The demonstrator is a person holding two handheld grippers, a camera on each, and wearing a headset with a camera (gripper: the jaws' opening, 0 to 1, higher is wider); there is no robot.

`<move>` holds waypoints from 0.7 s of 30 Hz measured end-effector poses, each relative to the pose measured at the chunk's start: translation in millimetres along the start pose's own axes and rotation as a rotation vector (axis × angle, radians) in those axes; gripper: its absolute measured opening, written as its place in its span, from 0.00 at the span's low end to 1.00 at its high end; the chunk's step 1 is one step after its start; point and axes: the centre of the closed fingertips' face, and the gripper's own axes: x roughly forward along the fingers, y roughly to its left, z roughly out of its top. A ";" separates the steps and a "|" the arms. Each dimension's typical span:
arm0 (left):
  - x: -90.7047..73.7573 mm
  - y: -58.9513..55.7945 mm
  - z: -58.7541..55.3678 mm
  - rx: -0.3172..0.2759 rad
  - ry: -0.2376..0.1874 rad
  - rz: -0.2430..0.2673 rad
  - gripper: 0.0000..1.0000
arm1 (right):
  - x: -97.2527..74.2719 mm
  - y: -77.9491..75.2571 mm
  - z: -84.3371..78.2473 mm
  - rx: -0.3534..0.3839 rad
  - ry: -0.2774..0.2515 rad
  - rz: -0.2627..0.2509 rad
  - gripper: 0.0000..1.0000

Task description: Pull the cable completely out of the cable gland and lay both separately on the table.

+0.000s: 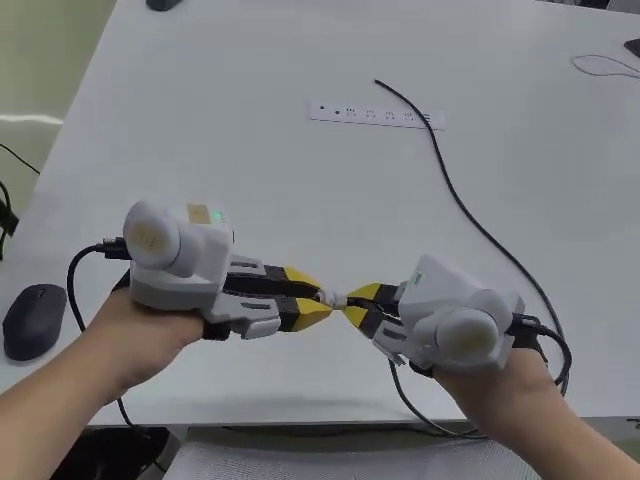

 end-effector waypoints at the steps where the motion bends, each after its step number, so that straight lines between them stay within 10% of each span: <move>1: -0.3 0.1 0.5 -0.001 -0.001 0.000 0.15 | -0.4 -1.6 -1.8 0.011 0.002 -0.003 0.00; 21: -6.2 5.2 11.3 0.020 -0.035 0.023 0.15 | -3.2 -26.6 -40.4 0.407 -0.009 -0.060 0.00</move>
